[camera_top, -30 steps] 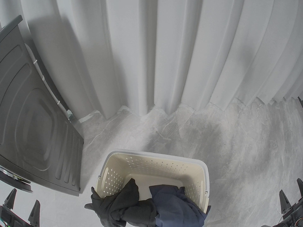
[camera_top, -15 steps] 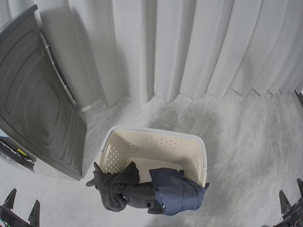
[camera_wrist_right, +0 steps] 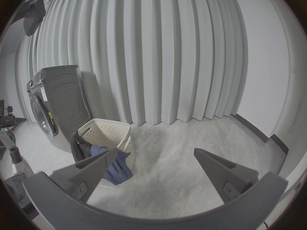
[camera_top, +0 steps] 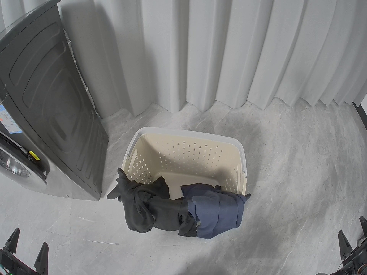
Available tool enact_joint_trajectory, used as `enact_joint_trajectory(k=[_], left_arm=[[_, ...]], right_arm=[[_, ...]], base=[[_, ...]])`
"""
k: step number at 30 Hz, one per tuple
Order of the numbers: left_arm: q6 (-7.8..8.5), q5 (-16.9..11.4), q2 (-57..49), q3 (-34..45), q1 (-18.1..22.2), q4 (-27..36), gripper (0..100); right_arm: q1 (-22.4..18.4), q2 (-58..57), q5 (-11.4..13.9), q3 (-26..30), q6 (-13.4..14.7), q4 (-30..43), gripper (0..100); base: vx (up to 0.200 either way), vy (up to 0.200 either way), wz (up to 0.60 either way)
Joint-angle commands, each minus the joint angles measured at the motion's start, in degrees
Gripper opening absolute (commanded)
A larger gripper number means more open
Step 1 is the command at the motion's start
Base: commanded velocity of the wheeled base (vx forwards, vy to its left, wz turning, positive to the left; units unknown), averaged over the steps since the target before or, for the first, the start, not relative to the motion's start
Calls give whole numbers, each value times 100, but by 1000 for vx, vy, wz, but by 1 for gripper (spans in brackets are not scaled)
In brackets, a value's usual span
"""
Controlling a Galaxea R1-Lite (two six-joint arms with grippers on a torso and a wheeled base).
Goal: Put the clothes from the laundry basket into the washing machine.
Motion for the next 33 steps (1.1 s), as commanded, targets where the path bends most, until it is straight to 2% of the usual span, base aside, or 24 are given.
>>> enact_joint_trajectory(k=[1, 13, 33], left_arm=[[4, -1, -68, 92, 2, 0, 100], [-4, -19, -68, 92, 2, 0, 100], [-13, -19, -68, 92, 2, 0, 100]], right_arm=[[0, -104, 1, 101, -7, 1, 100], [0, -104, 1, 101, 2, 1, 100], [0, -104, 1, 101, 2, 1, 100]], base=[[0, 0, 0], [0, 0, 0], [0, 200, 0]])
